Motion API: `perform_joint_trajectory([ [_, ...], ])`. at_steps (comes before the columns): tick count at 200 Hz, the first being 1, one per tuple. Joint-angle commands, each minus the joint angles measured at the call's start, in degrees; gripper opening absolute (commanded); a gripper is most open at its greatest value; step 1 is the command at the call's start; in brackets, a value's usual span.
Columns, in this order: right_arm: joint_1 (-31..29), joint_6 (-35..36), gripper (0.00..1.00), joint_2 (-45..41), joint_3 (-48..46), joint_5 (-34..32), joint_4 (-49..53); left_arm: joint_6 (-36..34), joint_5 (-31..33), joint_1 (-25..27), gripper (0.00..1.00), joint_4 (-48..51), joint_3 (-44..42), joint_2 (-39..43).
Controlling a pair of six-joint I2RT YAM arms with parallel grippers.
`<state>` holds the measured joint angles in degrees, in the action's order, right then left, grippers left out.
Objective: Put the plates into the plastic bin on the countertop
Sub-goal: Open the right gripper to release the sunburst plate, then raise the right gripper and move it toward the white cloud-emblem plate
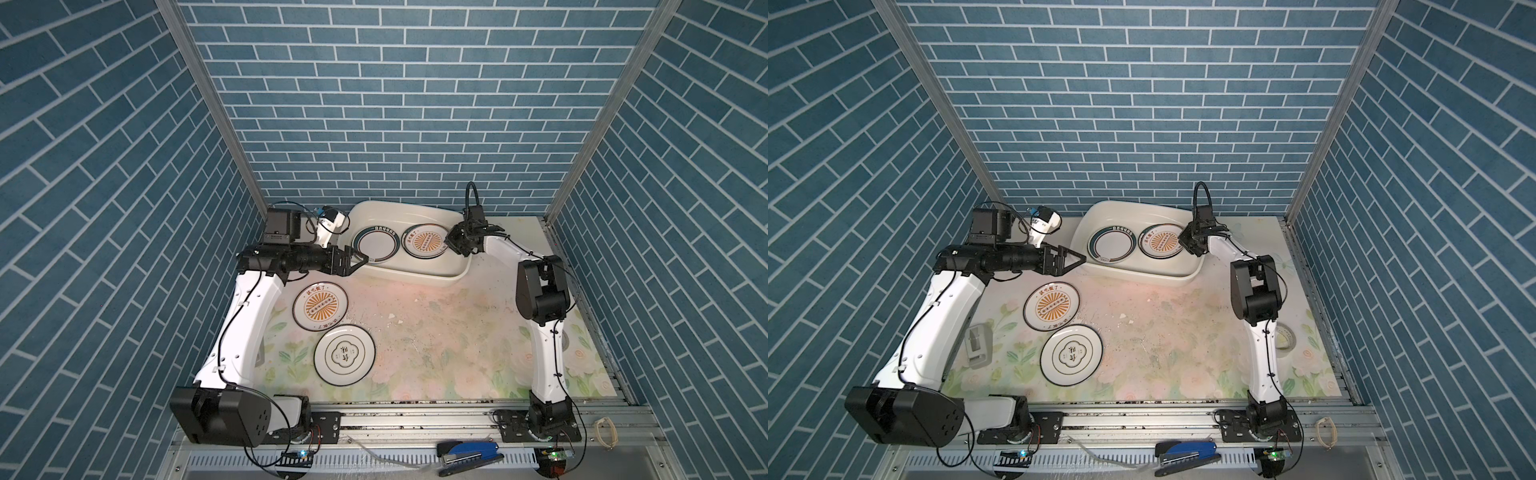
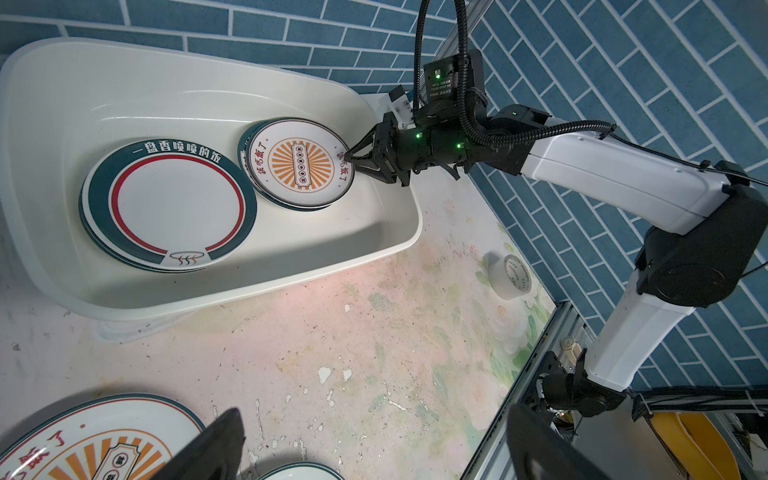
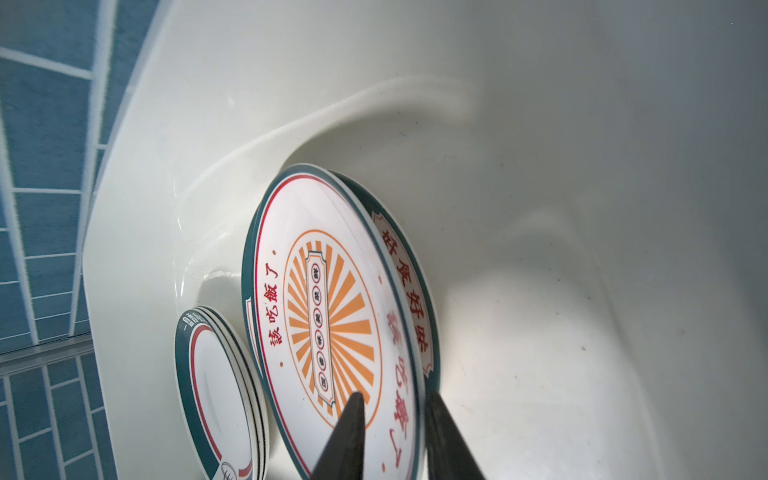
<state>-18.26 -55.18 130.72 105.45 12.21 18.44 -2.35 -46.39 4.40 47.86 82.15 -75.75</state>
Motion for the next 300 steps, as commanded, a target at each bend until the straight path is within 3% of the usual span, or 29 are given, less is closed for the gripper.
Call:
perform_joint_trajectory([
  [1, 0.49, -0.9, 0.27, -1.07, -1.47, -1.48, 2.81, -0.26, -0.89, -0.1, 0.99, 0.04, 0.66, 0.66],
  [110, 0.42, 2.33, 0.27, -4.68, 0.1, -0.17, 1.28, -0.67, -0.06, -0.1, 1.0, 0.04, 0.72, 0.93],
  [159, -1.08, 11.17, 0.27, -18.3, -1.91, 6.56, 1.04, -2.64, 3.76, -0.1, 1.0, 0.84, 0.56, 0.17],
  [196, -5.36, 17.51, 0.28, -32.49, -14.19, 16.2, 2.47, -2.79, 8.39, -0.1, 1.0, -0.01, 0.69, 0.03],
  [220, -11.8, 20.54, 0.3, -40.98, -23.9, 15.5, 5.36, -1.49, 11.48, -0.1, 1.0, -0.4, 1.55, -0.22],
  [268, -23.95, 11.58, 0.35, -55.29, -47.74, 13.03, -8.07, -1.13, 15.48, -0.1, 1.0, 1.64, 1.68, 0.51],
  [300, -31.04, 8.64, 0.37, -54.22, -53.28, 10.22, -12.16, -12.92, 14.24, -0.1, 0.98, 13.14, 6.26, -1.27],
])
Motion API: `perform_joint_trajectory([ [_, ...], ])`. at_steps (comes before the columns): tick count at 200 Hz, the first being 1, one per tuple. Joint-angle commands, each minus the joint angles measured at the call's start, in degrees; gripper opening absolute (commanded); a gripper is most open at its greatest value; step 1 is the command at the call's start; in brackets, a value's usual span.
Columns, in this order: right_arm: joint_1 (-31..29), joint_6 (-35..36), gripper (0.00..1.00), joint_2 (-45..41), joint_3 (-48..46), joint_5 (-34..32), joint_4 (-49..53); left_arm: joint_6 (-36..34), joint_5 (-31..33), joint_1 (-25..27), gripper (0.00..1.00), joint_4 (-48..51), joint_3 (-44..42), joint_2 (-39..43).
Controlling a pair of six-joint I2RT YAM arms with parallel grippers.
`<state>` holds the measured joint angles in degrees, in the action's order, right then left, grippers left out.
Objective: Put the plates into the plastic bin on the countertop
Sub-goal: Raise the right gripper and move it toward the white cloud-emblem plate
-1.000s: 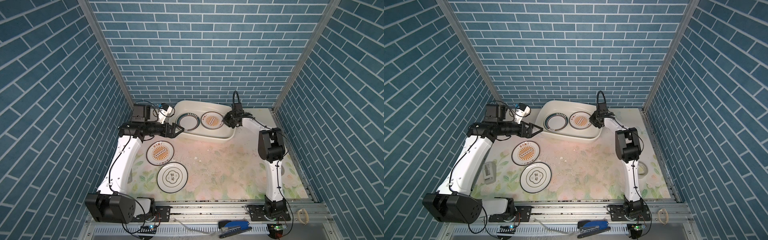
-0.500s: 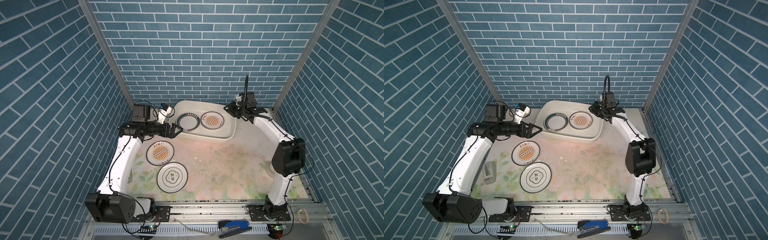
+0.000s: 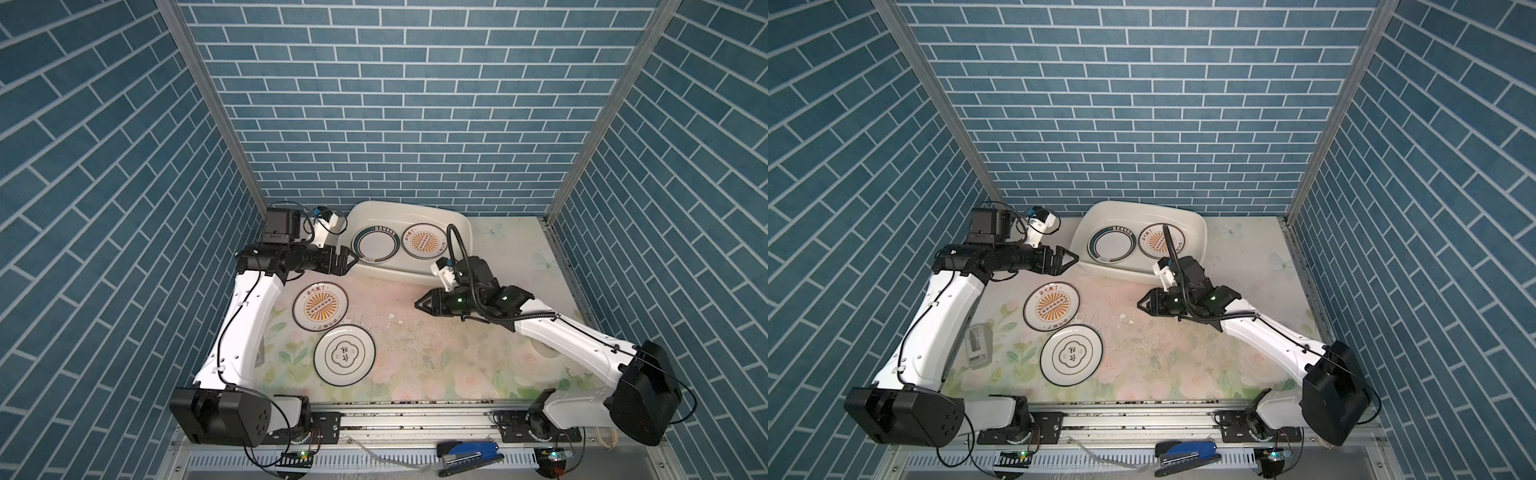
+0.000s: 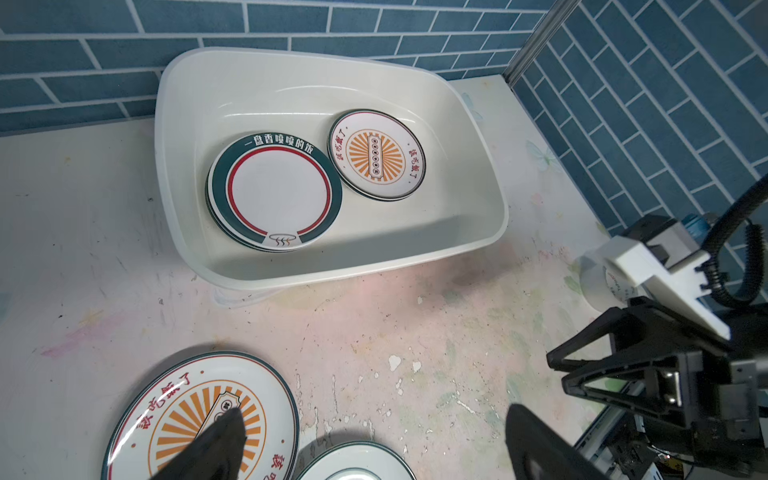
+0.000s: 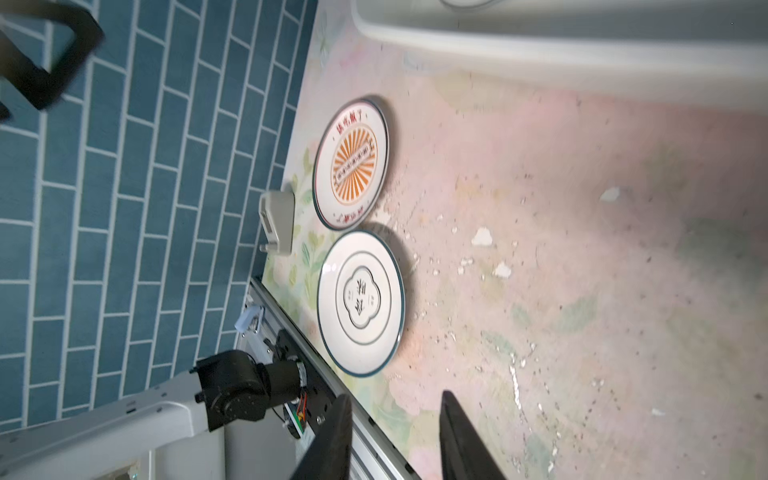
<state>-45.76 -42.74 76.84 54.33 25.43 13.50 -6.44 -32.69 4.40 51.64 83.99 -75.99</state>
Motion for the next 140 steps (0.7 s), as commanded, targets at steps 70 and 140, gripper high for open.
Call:
perform_joint_trajectory([
  [70, -11.34, -8.84, 0.38, 15.7, -3.05, -3.73, -22.13, -30.47, 5.74, -0.19, 0.91, 23.1, -0.26, 3.8],
  [140, -14.16, -10.34, 0.38, 26.71, 1.83, -3.07, -23.41, -25.81, 9.47, -0.54, 0.95, 16.98, -6.66, 11.58],
])
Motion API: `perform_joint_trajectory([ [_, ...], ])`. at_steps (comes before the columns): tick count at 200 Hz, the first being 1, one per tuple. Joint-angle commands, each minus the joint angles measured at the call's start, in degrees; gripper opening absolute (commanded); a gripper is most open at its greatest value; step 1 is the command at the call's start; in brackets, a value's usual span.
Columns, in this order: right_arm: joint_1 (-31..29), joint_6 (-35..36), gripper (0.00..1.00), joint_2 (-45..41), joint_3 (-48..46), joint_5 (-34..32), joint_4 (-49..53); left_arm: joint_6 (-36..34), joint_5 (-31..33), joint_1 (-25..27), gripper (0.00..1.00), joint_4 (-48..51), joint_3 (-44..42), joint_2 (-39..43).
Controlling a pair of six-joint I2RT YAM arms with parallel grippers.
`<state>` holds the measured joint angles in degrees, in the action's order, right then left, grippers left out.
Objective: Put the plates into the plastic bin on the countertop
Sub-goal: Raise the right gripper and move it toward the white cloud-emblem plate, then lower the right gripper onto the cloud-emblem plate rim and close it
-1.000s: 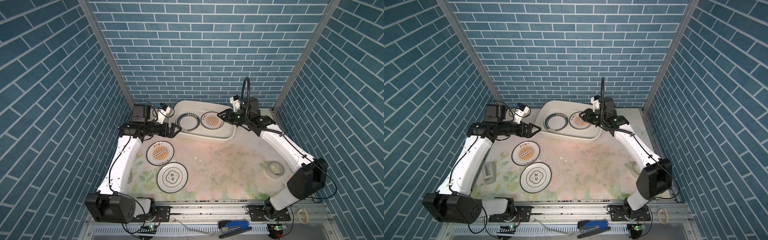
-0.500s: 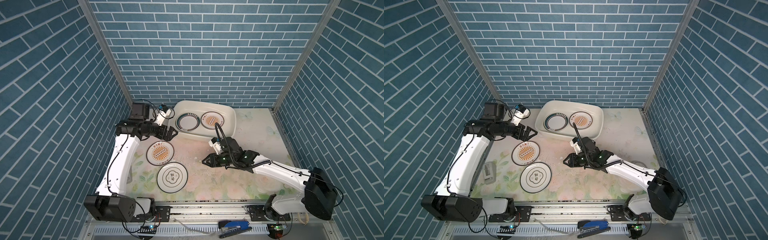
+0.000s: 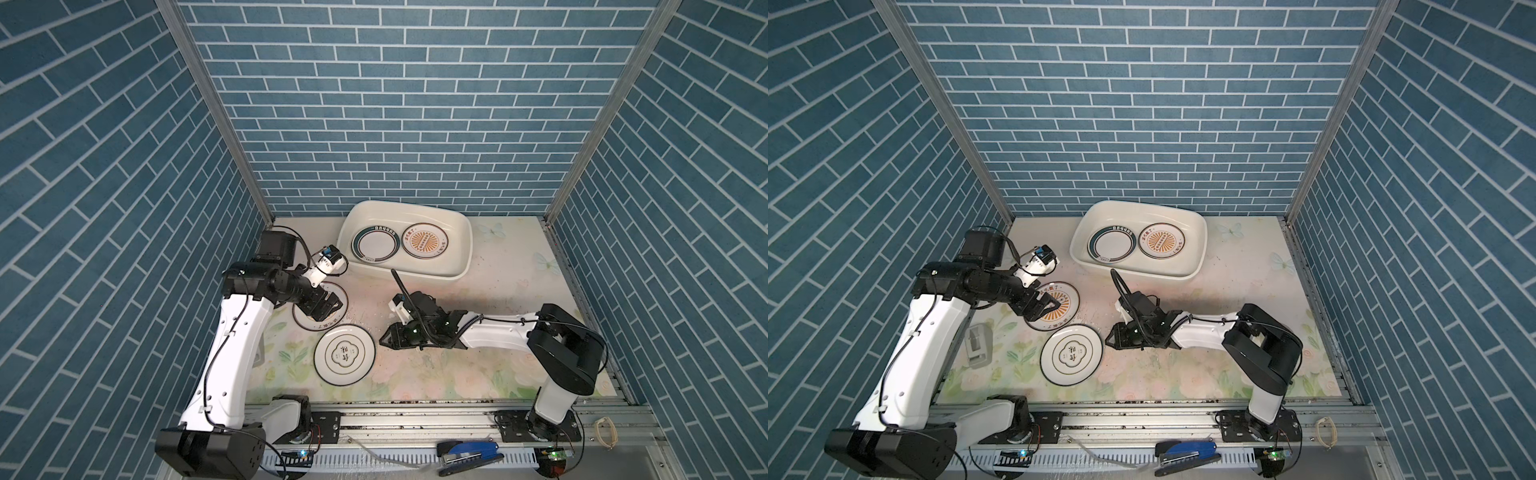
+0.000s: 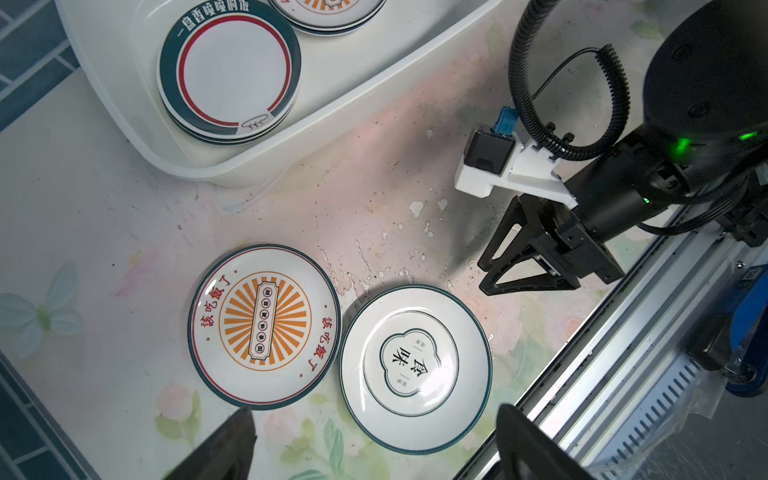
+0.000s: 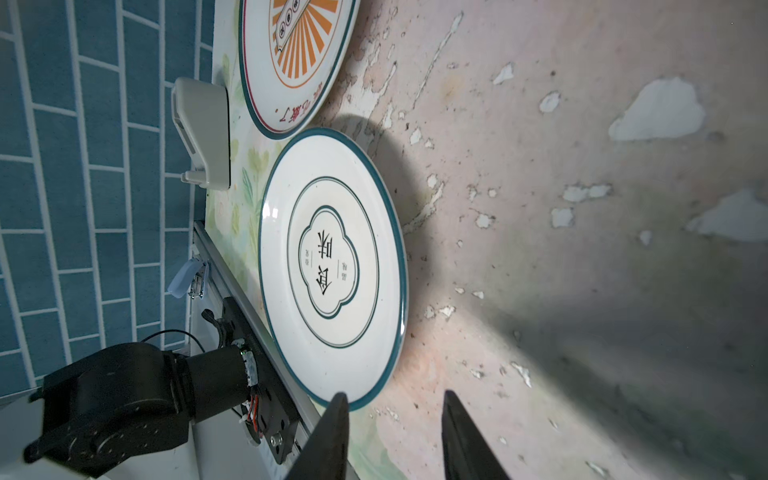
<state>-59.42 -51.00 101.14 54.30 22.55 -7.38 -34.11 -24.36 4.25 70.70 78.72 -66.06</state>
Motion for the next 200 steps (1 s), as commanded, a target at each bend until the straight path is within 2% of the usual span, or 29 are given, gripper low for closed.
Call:
perform_joint_trajectory([
  [1, -0.51, -2.13, 0.38, 2.53, 1.9, -0.16, -2.55, 2.03, 1.1, -0.38, 0.95, -2.15, -1.43, 1.78],
  [79, -1.13, -2.53, 0.39, 9.45, 7.01, 1.98, -0.87, 9.45, -6.74, -0.38, 0.97, -2.58, 0.79, 2.48],
  [200, -1.17, -2.0, 0.3, 13.73, 10.28, 3.55, 2.48, 11.35, -11.67, -0.38, 0.97, -2.49, 0.23, 2.88],
])
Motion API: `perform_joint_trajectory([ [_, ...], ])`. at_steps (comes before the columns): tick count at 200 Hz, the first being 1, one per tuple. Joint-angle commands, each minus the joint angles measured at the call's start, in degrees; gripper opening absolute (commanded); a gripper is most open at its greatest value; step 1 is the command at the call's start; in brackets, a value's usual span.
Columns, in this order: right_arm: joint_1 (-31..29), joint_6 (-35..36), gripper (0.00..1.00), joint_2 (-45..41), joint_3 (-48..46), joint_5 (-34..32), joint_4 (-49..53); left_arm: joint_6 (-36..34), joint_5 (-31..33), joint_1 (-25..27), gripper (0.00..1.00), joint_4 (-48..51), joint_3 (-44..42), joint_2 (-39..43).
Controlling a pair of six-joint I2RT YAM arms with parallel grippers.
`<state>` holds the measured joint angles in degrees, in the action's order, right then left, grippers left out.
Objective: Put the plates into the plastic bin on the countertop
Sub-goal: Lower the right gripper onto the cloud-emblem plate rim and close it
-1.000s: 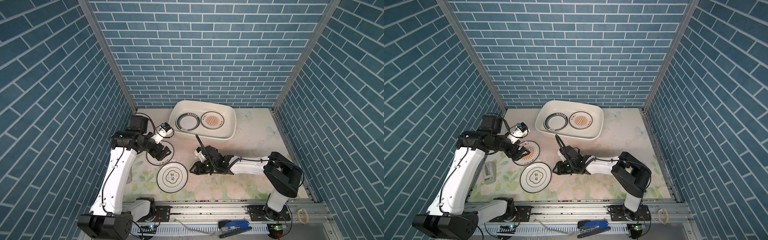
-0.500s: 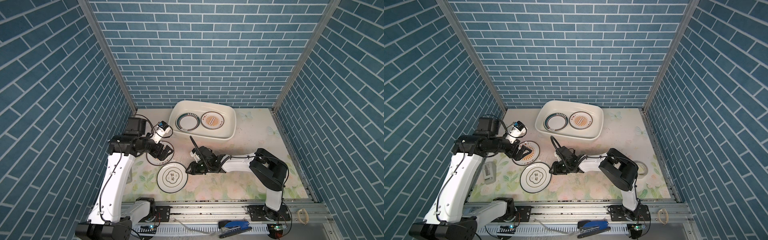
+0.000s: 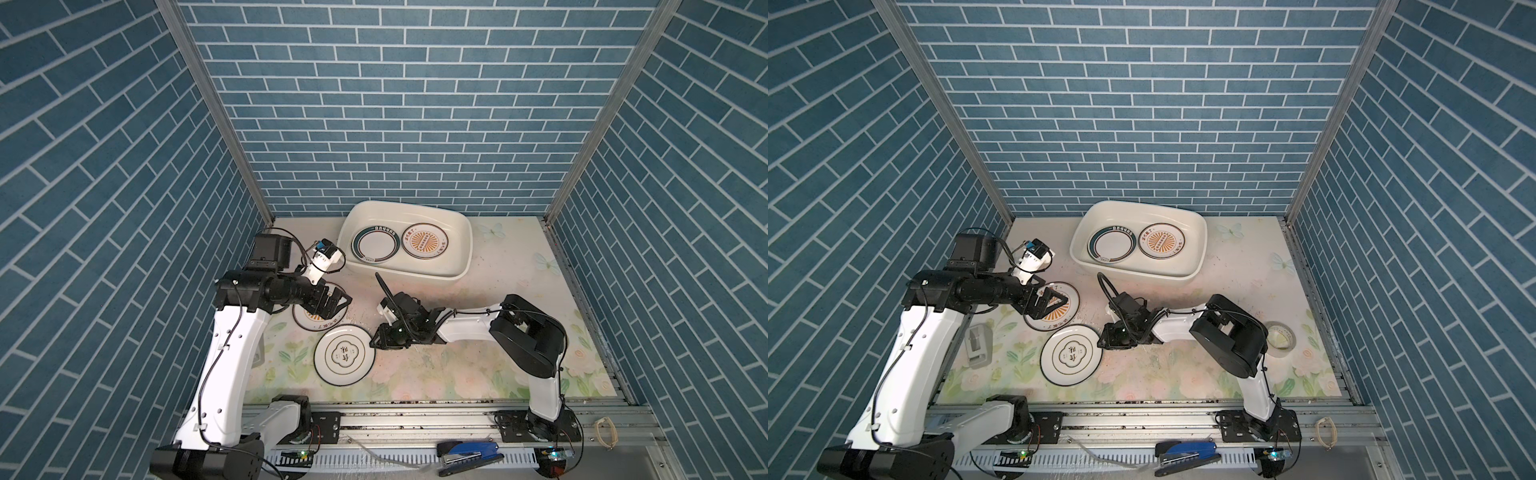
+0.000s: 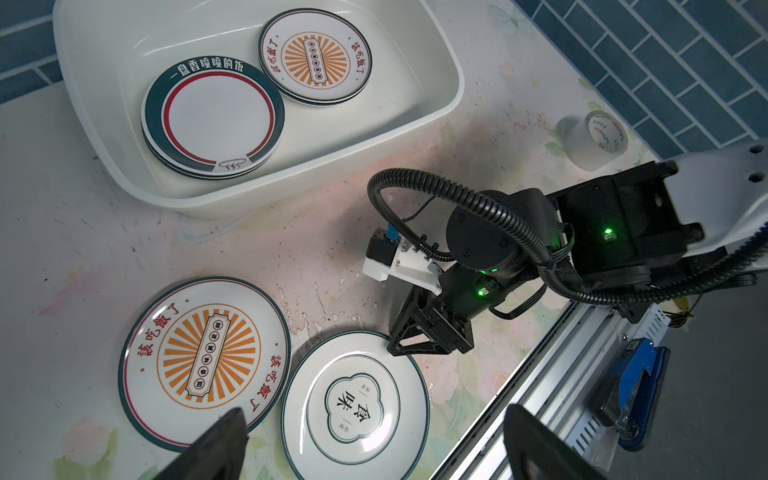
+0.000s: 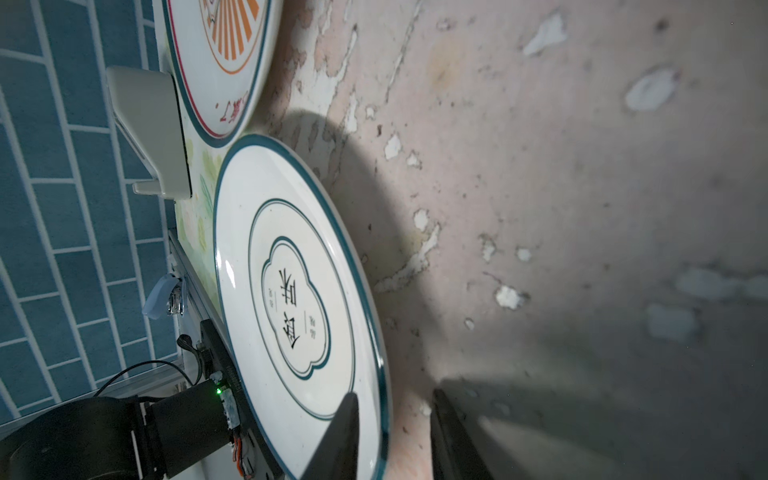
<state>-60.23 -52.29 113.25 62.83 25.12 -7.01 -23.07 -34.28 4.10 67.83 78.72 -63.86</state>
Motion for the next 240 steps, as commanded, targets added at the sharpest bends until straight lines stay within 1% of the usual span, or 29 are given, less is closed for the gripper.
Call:
perform_joint_trajectory([
  [1, -0.35, -0.66, 0.3, 1.66, 1.77, 1.02, 2.14, 0.31, -1.84, -0.23, 0.97, 0.37, 0.22, 0.67],
  [41, -0.29, 0.33, 0.27, 2.41, 2.65, 1.33, 4.11, 0.28, -2.54, -0.23, 0.97, 0.37, 0.25, 0.92],
  [53, -0.33, 0.68, 0.25, 2.54, 2.9, 1.32, 4.95, 0.37, -2.76, -0.23, 0.97, 0.37, 0.36, 0.99],
  [105, -0.24, 2.59, 0.23, 3.13, 4.54, 1.33, 8.37, 0.57, -3.67, -0.23, 0.97, 0.37, 0.25, 1.19],
  [172, -0.24, 2.9, 0.18, 4.26, 5.12, 1.59, 8.87, 0.31, -4.6, -0.23, 0.97, 0.04, -0.2, 1.06],
  [240, 0.32, 2.94, 0.04, 4.74, 4.51, 2.54, 8.89, 0.48, -5.18, -0.23, 0.97, -0.33, -0.31, 0.98],
])
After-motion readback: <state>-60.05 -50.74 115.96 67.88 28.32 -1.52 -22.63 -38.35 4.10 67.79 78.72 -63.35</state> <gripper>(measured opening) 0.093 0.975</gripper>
